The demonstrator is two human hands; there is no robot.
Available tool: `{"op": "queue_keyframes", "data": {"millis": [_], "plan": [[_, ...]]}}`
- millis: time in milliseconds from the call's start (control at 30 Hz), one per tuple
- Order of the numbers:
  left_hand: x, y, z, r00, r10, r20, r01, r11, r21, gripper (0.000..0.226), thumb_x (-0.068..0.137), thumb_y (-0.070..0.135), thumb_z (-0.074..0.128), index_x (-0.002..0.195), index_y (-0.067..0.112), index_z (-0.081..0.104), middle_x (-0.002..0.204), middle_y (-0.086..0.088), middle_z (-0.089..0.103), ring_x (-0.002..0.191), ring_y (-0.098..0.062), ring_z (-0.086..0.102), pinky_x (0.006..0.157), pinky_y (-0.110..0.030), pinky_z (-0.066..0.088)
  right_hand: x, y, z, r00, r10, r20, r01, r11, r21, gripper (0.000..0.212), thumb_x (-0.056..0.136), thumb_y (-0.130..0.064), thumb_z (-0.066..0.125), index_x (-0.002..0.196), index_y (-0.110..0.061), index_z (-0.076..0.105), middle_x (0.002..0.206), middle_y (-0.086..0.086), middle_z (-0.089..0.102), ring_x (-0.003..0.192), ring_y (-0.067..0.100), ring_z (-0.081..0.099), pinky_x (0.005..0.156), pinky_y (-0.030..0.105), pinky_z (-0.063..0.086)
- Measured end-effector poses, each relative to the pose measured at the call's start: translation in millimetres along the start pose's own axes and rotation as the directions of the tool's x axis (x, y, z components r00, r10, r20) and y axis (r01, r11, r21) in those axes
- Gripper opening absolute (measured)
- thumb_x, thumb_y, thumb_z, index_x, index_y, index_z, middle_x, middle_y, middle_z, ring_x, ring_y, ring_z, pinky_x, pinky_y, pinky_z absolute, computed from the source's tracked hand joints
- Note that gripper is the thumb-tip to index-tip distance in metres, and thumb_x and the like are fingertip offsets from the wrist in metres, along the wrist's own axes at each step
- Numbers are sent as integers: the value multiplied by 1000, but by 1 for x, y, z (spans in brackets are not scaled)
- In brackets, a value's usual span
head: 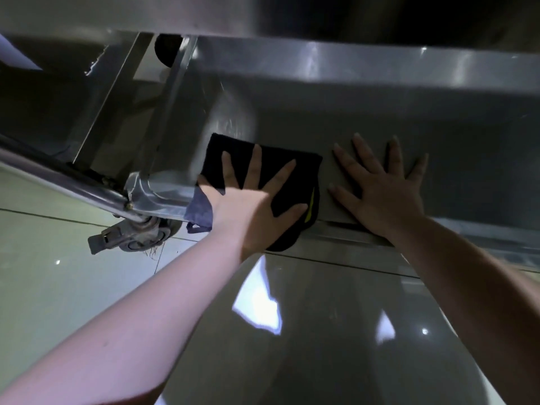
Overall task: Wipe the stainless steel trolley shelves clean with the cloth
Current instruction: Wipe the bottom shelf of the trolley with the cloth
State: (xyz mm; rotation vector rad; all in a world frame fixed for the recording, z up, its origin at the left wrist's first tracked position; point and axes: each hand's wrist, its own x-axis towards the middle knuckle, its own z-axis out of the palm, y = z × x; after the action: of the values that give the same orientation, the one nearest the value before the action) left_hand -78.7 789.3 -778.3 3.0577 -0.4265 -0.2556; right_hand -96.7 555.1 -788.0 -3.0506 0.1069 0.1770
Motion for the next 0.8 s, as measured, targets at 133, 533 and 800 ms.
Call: {"op": "queue_keyframes", "data": {"millis": [133,533,800], "plan": [[3,8,-4,1000,-17,13,17,1000,24,75,70,87,7,139,66,-12,163,5,-16,145,-46,-17,103,-77,-5,4,30,-11,998,-6,69,10,998,-58,74,74,-89,2,142,-63,-13,160,-23,-11,150,32,-9,105,72,-15],[43,72,-5,999,38,26,-39,999,30,71,76,87,6,140,65,-16,163,4,-20,142,-50,-20,98,-80,-10,-13,91,1,991,133,-32,-135,989,-60,78,74,-88,-5,145,-57,-12,164,-9,-5,148,41,-9,109,72,-8],[175,141,-31,993,21,118,-15,999,-49,73,85,84,16,149,56,-6,163,-1,-18,141,-53,-20,97,-83,-10,-9,91,0,989,141,-45,-143,989,-36,74,78,-85,-1,146,-57,-11,164,-11,-7,148,40,-13,107,73,-11]]}}
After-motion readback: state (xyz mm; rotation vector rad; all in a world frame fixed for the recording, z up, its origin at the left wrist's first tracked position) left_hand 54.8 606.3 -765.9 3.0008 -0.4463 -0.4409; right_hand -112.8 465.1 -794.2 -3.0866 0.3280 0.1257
